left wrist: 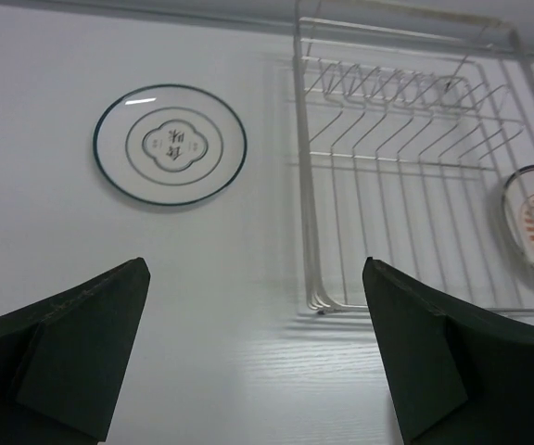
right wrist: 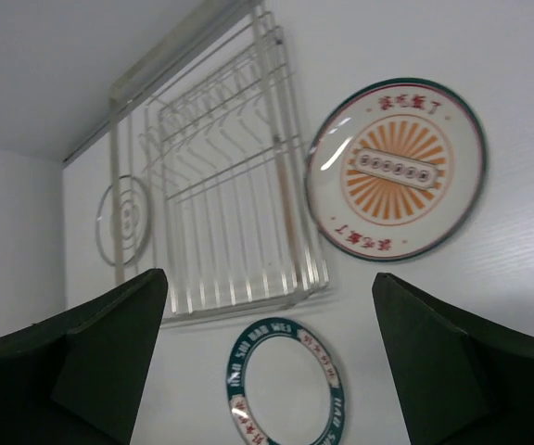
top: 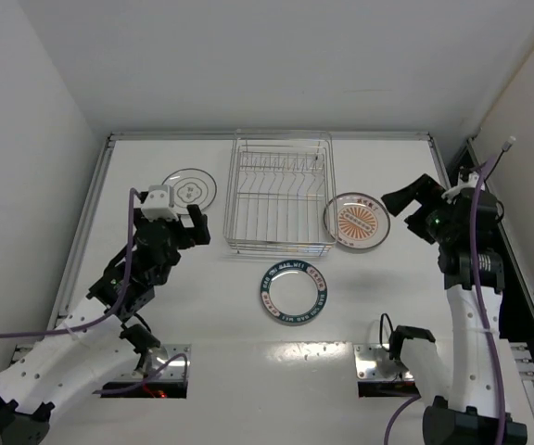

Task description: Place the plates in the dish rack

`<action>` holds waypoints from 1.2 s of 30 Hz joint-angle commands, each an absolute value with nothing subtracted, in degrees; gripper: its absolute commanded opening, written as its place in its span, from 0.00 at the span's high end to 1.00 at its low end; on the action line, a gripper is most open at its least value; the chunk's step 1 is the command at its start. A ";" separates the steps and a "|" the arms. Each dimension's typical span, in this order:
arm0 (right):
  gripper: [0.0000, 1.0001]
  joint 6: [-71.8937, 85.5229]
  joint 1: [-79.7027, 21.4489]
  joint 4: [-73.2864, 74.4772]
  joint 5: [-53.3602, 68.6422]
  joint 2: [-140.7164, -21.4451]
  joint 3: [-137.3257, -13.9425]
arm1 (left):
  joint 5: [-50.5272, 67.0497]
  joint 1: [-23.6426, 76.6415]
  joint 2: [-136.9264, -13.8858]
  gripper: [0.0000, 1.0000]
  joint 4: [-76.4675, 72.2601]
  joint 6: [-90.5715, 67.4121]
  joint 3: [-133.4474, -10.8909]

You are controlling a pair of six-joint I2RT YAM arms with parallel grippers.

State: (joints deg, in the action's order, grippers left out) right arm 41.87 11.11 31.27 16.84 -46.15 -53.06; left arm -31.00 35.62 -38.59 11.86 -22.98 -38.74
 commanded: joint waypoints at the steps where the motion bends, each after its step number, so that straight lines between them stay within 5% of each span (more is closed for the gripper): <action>1: 0.09 40.17 11.25 36.73 4.44 -46.14 -55.63 | -36.83 36.21 -39.63 0.00 13.45 -23.81 -40.96; 8: 0.06 41.39 15.96 33.15 2.97 -53.86 -48.99 | -39.12 35.08 -47.62 0.00 12.30 -25.75 -42.35; 12: 0.10 46.04 30.21 18.05 25.95 -61.95 -38.16 | -37.27 33.66 -54.48 0.00 15.10 -27.16 -45.43; 17: 0.10 47.81 34.54 14.68 27.68 -73.35 -37.61 | -34.63 33.66 -56.07 0.00 14.41 -27.16 -44.82; 36: 0.39 51.68 20.49 16.60 26.56 -106.95 -54.92 | -31.82 33.66 -60.72 0.00 14.77 -26.63 -45.44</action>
